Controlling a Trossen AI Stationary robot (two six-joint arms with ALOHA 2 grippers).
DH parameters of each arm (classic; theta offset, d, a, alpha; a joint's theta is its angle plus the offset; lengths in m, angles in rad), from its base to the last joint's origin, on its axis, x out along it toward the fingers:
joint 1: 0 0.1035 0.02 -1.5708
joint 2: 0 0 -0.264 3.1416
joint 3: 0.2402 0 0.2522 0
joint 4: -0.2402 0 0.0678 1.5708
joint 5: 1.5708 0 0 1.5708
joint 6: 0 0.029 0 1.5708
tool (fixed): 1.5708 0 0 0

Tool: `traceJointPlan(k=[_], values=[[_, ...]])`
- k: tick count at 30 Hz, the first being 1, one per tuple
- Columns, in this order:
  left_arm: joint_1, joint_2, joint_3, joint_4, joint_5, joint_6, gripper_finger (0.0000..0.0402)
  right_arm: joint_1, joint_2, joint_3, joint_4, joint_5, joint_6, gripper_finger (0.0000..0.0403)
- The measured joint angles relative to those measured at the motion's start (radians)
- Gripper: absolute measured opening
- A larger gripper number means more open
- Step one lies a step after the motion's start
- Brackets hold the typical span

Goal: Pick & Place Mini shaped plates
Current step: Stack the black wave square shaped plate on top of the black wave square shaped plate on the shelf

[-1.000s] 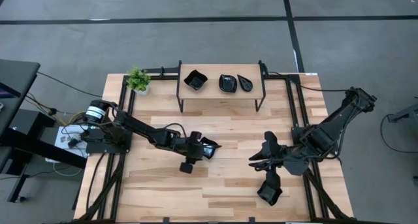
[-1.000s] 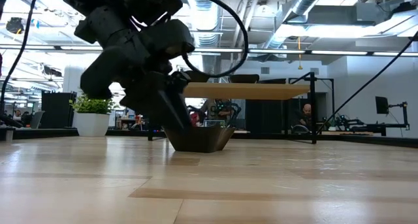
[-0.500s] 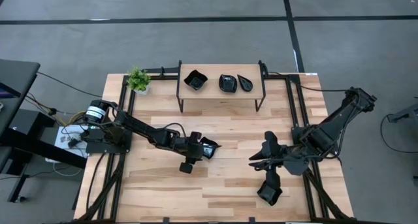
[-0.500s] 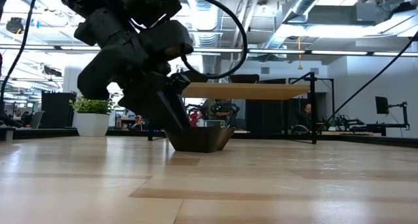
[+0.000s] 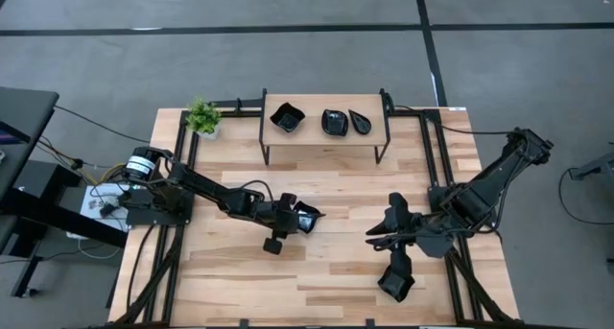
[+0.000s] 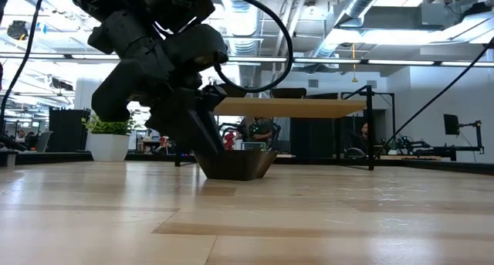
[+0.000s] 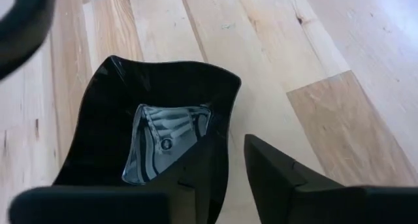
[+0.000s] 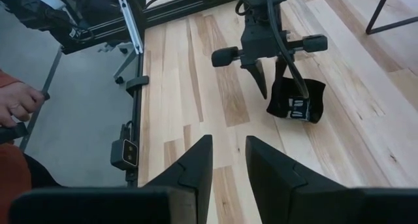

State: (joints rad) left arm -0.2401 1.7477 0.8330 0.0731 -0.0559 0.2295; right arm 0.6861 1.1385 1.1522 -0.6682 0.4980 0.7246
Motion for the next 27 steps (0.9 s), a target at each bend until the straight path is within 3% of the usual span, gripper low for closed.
traceJointPlan(k=[15,27], values=[[0.000,0.000,0.000,0.006,-0.001,0.002,0.0010,0.000,0.000,0.000,0.000,-0.001,0.011,0.0088],[-0.003,0.000,0.000,0.008,0.000,0.002,0.0008,0.000,0.000,0.000,0.000,-0.002,0.011,0.0088]])
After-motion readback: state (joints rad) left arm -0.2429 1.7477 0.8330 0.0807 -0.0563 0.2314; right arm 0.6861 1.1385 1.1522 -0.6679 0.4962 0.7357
